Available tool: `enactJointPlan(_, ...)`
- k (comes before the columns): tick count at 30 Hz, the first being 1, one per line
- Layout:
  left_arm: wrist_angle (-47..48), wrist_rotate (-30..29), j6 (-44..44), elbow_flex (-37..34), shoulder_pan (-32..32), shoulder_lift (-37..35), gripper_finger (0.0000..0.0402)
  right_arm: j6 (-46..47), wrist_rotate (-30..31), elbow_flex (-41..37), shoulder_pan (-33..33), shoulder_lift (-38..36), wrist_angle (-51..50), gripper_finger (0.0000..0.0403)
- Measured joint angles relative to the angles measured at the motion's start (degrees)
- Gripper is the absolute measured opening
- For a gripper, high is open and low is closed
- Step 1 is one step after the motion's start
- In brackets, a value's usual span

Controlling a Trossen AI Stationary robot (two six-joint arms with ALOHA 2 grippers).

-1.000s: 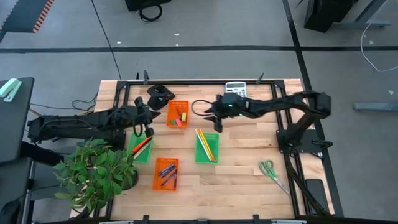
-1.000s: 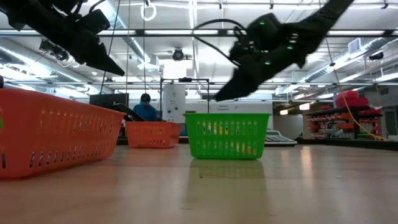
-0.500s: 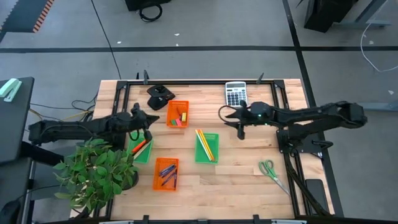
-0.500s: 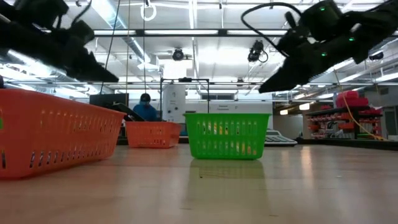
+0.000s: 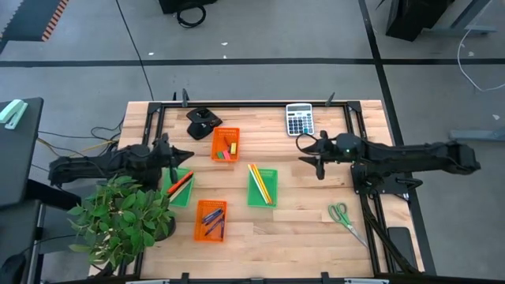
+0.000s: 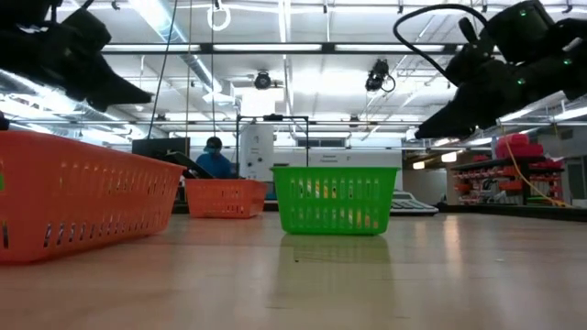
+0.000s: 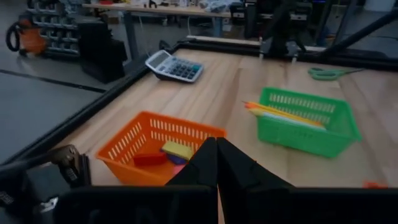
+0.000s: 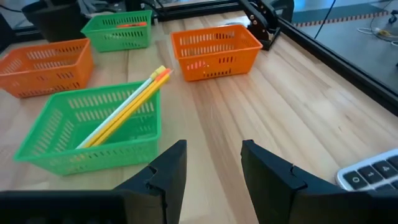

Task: Sort crayons/erasers/pens/pencils in bins
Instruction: Return to Home Position

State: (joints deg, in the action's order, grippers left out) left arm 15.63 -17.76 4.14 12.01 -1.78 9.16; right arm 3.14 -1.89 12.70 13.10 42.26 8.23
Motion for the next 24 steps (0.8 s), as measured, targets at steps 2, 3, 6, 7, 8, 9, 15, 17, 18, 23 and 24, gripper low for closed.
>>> enactJointPlan(2,2.5,0.0,0.7,0.0,0.8,-1.7,0.0006,-0.1,0.0,-1.0,0.0,-1.3,0.0,0.0158)
enactJointPlan(3,3.3,0.0,1.3,-0.1,1.2,-2.5,0.0008,-0.1,0.0,-1.5,0.0,-1.8,0.0,0.0158)
enactJointPlan(6,1.9,0.0,1.6,-1.2,2.6,-4.6,0.0016,-0.7,0.8,-2.8,0.0,-2.8,0.3,0.0158)
enactJointPlan(7,1.0,0.0,1.5,-1.8,3.0,-5.3,0.0018,-0.9,0.9,-3.3,0.0,-2.9,0.8,0.0158)
enactJointPlan(8,0.2,0.0,1.3,-2.6,3.5,-6.0,0.0018,-1.1,0.9,-3.8,0.0,-3.1,1.2,0.0158)
enactJointPlan(9,-1.1,0.0,1.2,-3.6,3.8,-6.7,0.0018,-1.2,0.9,-4.4,0.0,-3.1,2.3,0.0158)
enactJointPlan(15,-8.3,0.2,1.3,-7.9,5.3,-8.9,0.0006,-1.2,1.0,-8.6,0.0,-3.1,9.1,0.0158)
enactJointPlan(17,-9.3,0.8,1.4,-8.1,5.8,-8.8,0.0009,-1.2,1.0,-10.2,0.0,-3.1,11.2,0.0158)
enactJointPlan(18,-9.9,1.1,1.4,-8.2,6.1,-9.0,0.0013,-1.2,1.0,-10.8,0.0,-3.1,12.1,0.0158)
enactJointPlan(23,-11.2,1.6,1.8,-8.2,8.0,-8.9,0.0016,-1.2,2.2,-12.3,0.0,-3.1,14.6,0.0158)
enactJointPlan(24,-11.2,1.6,2.5,-8.2,8.5,-8.9,0.0013,-1.4,2.3,-12.3,0.0,-3.1,14.8,0.0158)
